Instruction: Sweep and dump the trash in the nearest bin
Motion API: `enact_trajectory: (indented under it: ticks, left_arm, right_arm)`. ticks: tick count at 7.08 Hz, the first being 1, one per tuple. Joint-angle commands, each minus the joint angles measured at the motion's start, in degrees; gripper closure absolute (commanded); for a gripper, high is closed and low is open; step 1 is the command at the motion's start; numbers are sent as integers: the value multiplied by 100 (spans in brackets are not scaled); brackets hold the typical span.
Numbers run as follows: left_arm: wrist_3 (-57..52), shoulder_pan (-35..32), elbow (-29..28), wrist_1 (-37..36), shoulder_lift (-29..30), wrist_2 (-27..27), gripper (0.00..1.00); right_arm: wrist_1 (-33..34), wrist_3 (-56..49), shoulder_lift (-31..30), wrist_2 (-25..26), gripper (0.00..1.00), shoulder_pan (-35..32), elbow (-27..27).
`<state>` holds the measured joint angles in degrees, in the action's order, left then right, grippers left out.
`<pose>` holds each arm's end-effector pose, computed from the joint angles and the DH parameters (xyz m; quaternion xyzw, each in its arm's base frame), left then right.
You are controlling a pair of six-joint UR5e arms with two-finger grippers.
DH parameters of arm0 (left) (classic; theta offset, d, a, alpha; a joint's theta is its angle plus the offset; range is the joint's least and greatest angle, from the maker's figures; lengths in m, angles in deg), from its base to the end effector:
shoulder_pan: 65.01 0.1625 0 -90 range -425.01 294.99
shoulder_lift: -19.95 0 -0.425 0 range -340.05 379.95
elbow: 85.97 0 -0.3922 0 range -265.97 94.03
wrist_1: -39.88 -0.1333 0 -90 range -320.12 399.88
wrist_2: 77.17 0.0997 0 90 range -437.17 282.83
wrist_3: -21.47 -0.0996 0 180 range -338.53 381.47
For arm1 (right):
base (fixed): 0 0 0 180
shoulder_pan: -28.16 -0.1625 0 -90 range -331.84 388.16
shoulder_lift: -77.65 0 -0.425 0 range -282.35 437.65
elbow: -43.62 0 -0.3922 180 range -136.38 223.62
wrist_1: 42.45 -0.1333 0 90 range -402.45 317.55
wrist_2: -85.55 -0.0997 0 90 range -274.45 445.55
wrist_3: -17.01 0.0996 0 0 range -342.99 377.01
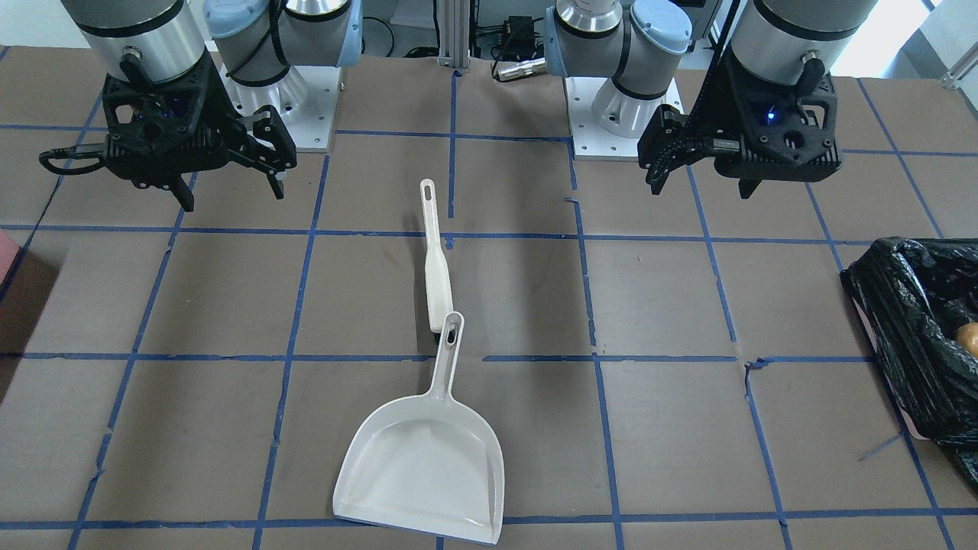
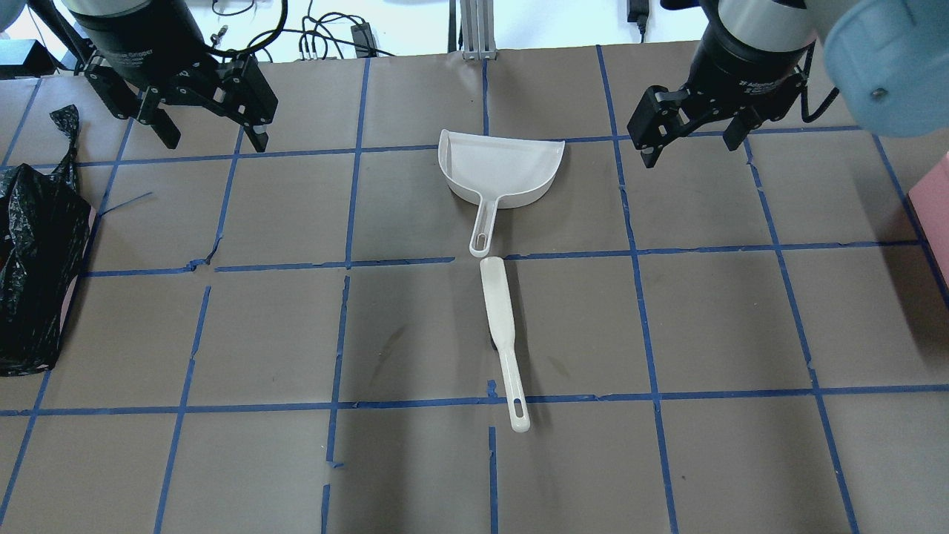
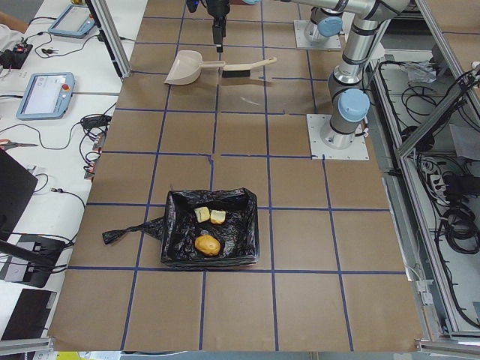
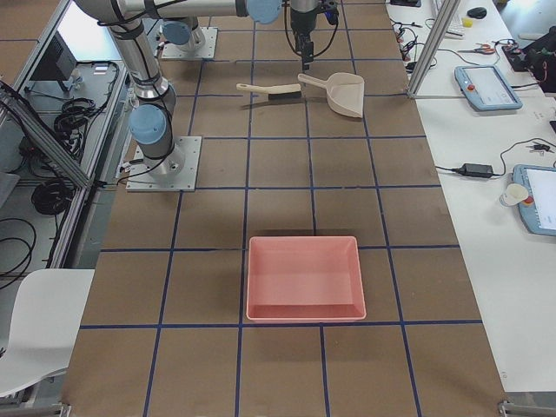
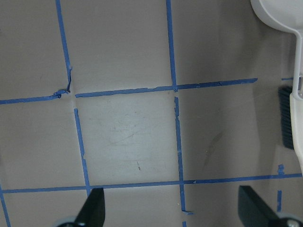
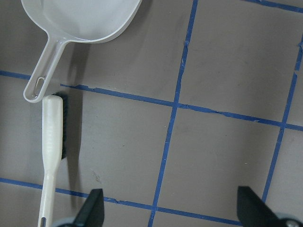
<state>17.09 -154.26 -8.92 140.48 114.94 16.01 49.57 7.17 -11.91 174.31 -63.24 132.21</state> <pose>-0.1210 -0.5220 0.5363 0.0323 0.9988 0.0242 0.0267 0.1476 -0.4967 0.4999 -0.0982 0.9948 -0.0268 0.0089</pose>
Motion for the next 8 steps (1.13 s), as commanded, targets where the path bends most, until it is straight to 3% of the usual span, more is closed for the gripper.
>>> enact_trajectory:
  ticks: [1, 8]
  left_arm:
    - [7, 31, -24, 3, 46, 7, 0]
    - [95, 31, -15, -6, 64, -63, 0]
  right_arm:
    - [0, 0, 0, 0, 0, 0, 0]
    - [0, 9, 0, 0, 0, 0, 0]
